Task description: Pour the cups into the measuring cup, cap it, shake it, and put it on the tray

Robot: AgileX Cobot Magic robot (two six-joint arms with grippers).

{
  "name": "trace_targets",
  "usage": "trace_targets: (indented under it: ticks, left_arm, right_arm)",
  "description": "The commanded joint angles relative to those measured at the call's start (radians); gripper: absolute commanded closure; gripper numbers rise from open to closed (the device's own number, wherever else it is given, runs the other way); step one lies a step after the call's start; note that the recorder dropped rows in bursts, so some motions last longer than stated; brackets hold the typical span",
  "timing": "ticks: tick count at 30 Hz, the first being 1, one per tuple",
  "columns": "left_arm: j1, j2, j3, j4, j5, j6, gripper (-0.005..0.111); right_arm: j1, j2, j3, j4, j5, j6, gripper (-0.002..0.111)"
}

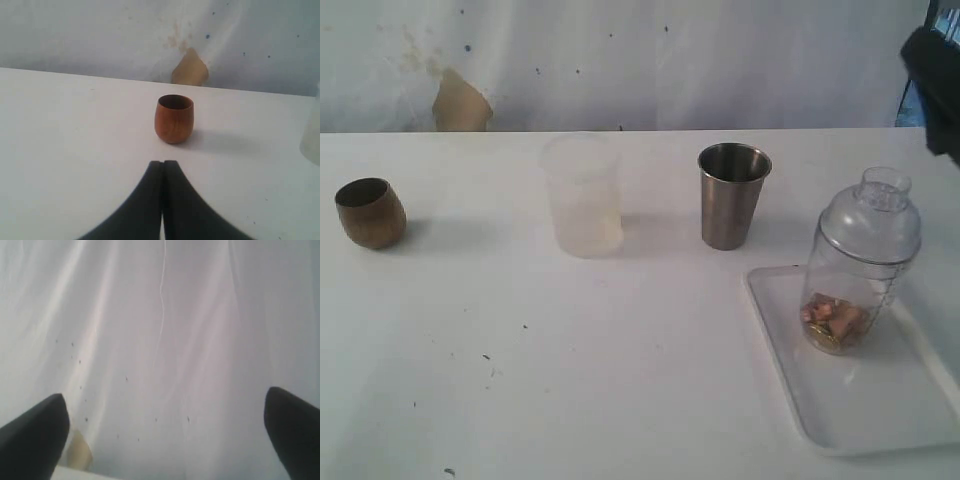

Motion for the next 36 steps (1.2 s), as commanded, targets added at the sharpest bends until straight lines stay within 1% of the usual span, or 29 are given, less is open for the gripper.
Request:
trace_targets:
  ticks: [1,2,4,5,7,9,10,11,13,15,16,18,23,33,36]
  left_arm:
    - [-0.001,-0.005,0.005,-0.002,-0.004,-0.002,0.107]
    - [-0.001,-0.005,0.005,-0.002,-0.004,-0.002,0.107]
    - [-0.001,-0.005,0.005,-0.002,-0.004,-0.002,0.107]
    - [-0.001,-0.005,0.005,-0.002,-0.004,-0.002,0.107]
    - [-0.001,-0.005,0.005,-0.002,-0.004,-0.002,0.107]
    - [-0.001,-0.005,0.005,-0.002,-0.004,-0.002,0.107]
    - [-0.001,-0.005,0.005,-0.002,-0.004,-0.002,0.107]
    - [-0.001,-0.005,0.005,-0.002,-0.004,-0.002,0.107]
    - [-0.001,-0.005,0.005,-0.002,-0.004,-0.002,0.107]
    - [-0.001,-0.005,0.005,-0.002,-0.004,-0.002,0.107]
    - [-0.001,-0.005,0.005,-0.002,-0.004,-0.002,0.107]
    - [-0.001,-0.005,0.005,-0.002,-0.004,-0.002,0.107]
    - [-0.001,-0.005,0.005,-0.002,-0.004,-0.002,0.107]
    - [-0.001,-0.005,0.005,-0.002,-0.004,-0.002,0.107]
    - [-0.001,-0.005,0.005,-0.002,-0.004,-0.002,0.107]
  right_arm:
    - [0.001,-0.178,0.000,0.009,0.068,0.069,0.037]
    - [0.001,-0.223,0.000,0.007,0.104,0.090,0.046]
    - [0.001,-0.316,0.000,-0.030,0.221,0.144,0.073]
    - [0.001,-0.354,0.000,-0.063,0.297,0.147,0.085]
    - [0.001,-0.448,0.000,-0.161,0.455,0.170,0.106]
    - [0.001,-0.525,0.004,-0.236,0.571,0.268,0.108]
    - [0.001,-0.565,0.004,-0.267,0.631,0.349,0.108]
    - [0.001,-0.634,0.004,-0.332,0.713,0.488,0.108]
    - [0.001,-0.706,0.004,-0.430,0.756,0.606,0.108]
    - [0.001,-0.768,0.005,-0.536,0.748,0.716,0.108]
    - [0.001,-0.811,0.005,-0.596,0.722,0.810,0.108]
    - [0.001,-0.859,0.005,-0.616,0.682,0.831,0.108]
    - [0.001,-0.941,0.005,-0.616,0.675,0.831,0.108]
    - [0.001,-0.943,0.005,-0.616,0.672,0.831,0.108]
    - [0.024,-0.934,0.005,-0.616,0.681,0.831,0.108]
